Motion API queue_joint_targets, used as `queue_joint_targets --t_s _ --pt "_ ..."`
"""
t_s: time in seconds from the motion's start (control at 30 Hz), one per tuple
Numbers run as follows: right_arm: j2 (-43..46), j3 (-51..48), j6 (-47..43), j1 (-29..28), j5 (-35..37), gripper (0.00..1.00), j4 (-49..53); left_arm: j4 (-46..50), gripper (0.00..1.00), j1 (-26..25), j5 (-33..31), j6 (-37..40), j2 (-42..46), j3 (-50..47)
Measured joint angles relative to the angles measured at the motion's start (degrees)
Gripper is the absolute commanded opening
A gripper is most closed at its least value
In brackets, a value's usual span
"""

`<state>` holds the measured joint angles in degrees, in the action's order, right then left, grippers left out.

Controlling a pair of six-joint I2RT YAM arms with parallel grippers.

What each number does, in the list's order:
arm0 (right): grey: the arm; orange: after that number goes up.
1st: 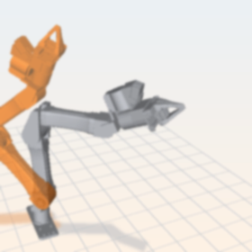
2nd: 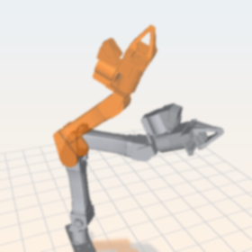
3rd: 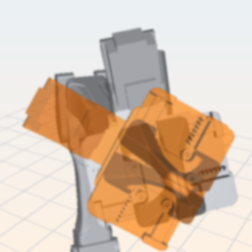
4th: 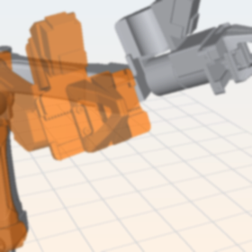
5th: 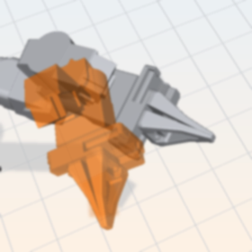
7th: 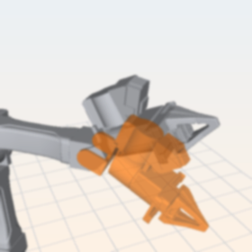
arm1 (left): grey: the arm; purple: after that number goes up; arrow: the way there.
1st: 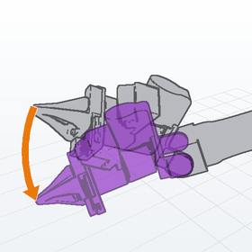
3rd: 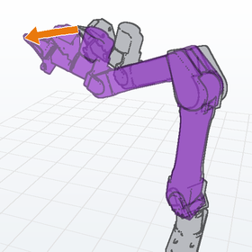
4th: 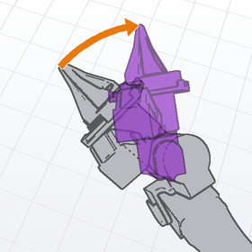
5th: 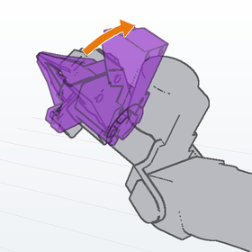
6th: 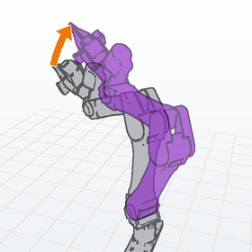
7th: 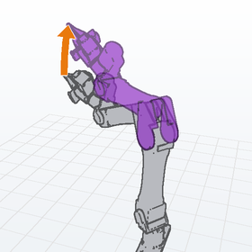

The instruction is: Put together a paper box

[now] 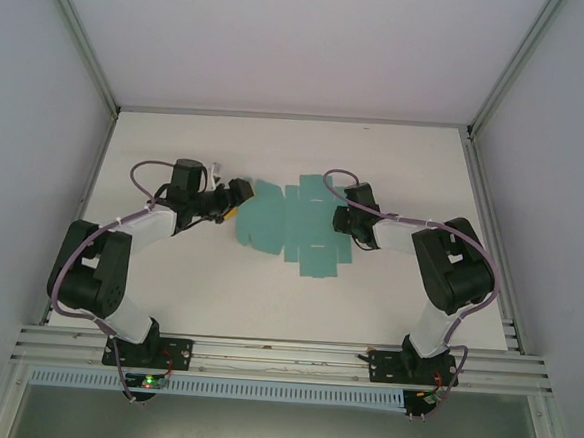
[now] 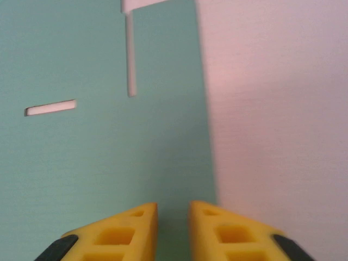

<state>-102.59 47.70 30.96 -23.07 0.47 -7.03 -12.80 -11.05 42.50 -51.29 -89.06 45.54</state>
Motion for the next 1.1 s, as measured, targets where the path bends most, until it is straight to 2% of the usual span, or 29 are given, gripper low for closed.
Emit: queue_joint_targets --t_s 0.13,0.27,0.37,0.6,0.7,0.8,0.9,1.1 --pt "-0.76 -0.28 0.59 -1.2 -5.05 0.24 -3.45 -8.9 0.71 -4.98 7.19 -3.26 -0.02 0.02" --pt "-0.59 -1.03 0.68 -1.16 -7.32 0.24 -4.72 -5.51 0.62 -6.03 8.5 -1.49 -2.03 2.21" --pt "-0.46 -1.38 0.83 -1.16 -8.13 0.25 -5.11 4.87 0.61 -6.51 5.4 3.61 -3.89 6.71" --pt "-0.07 -1.42 0.87 -1.18 -9.09 0.27 -4.33 29.42 0.63 -8.74 -9.86 14.56 -4.07 15.65" --pt "0.24 -1.4 0.87 -1.18 -9.46 0.28 -3.41 35.12 0.51 -9.01 -14.36 17.14 -4.07 16.22" --pt "0.9 -1.36 0.81 -1.2 -9.68 0.31 -2.12 39.21 0.24 -9.29 -17.51 19.19 -4.15 16.39" --pt "2.58 -1.36 0.37 -1.2 -10.25 0.38 0.76 40.33 0.0 -9.64 -18.64 21.0 -4.15 16.68" --pt "10.86 -1.38 -3.39 0.83 -12.24 0.63 10.51 39.06 0.0 -9.9 -16.92 23.87 -2.14 17.29"
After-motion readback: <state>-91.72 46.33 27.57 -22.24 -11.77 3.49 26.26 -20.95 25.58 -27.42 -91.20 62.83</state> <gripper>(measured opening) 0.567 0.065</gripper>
